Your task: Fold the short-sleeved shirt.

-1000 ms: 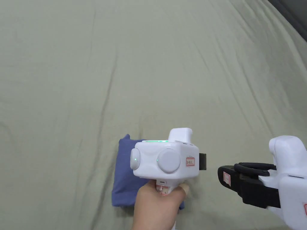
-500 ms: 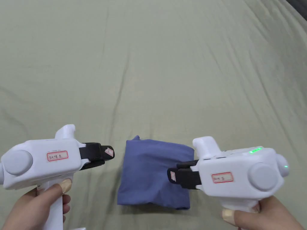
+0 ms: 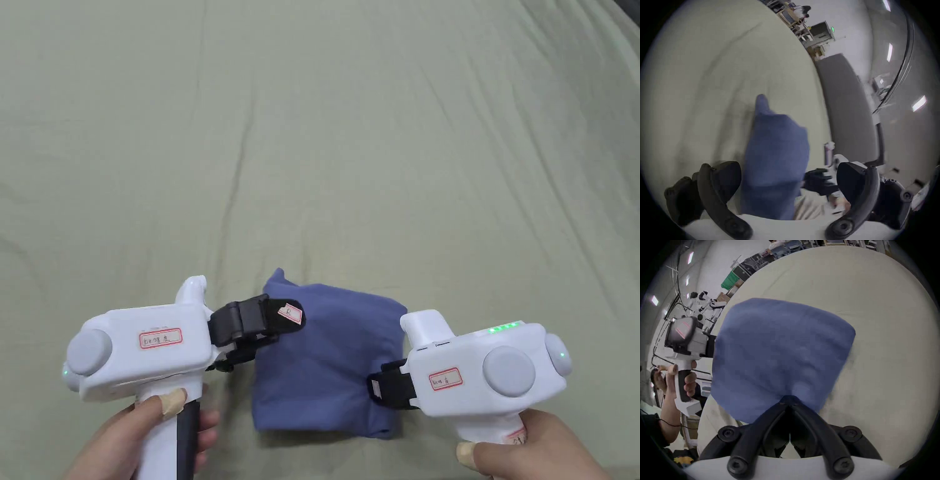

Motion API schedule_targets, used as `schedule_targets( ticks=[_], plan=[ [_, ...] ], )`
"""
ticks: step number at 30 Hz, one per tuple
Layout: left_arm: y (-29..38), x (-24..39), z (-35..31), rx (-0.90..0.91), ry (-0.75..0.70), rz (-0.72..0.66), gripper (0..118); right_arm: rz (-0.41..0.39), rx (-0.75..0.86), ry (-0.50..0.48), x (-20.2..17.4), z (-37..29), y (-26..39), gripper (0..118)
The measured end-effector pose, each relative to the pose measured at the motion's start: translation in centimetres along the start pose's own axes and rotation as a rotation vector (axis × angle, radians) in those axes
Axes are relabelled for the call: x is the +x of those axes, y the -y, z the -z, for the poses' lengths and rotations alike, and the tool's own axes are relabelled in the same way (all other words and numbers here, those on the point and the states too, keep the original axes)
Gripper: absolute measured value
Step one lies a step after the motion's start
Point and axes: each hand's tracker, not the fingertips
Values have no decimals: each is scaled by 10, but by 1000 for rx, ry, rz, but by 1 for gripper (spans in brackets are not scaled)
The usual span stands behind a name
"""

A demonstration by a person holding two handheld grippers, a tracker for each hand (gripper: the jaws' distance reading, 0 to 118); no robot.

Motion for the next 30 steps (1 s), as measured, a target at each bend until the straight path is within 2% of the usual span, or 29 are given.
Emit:
schedule_targets(
  ticks=[3,6,7,10,11,12,13,14,17,18,20,22,25,30],
  plan=[
    [3,-3,5,25,18,23,118,0,-1,-4,1,1,0,3],
    [8,-1,24,-111,-120,157,118,4,0,-21,6,1,0,3],
    [10,-3,30,-154,-144,157,118,4,0,-25,6,0,0,3],
    [11,-9,35,-150,-69,164,118,14,1,-38,8,1,0,3],
    [10,-7,35,-160,-15,156,113,14,2,-39,8,1,1,3],
    [9,-7,33,-163,-33,131,76,13,2,-38,8,1,1,3],
    [7,-8,29,-112,-106,127,29,13,4,-39,9,1,1,3],
    [7,-10,28,-101,-146,129,29,12,5,-41,9,1,2,3],
    [9,-8,21,-115,-104,112,29,-11,18,-39,0,-6,1,3],
    [7,-7,17,-119,-108,117,29,-55,52,-39,-8,-13,1,3],
    [3,-5,4,-122,-116,103,29,-110,133,-113,-31,-35,-4,3],
    [-7,-4,-16,-129,-138,125,29,-183,198,-118,-60,-56,-13,3],
    [-32,-7,-60,-109,-238,174,29,-321,267,-67,-111,-81,-29,3],
    [-75,-27,-154,-20,-405,144,29,-456,360,-165,-180,-106,-42,3]
  ],
)
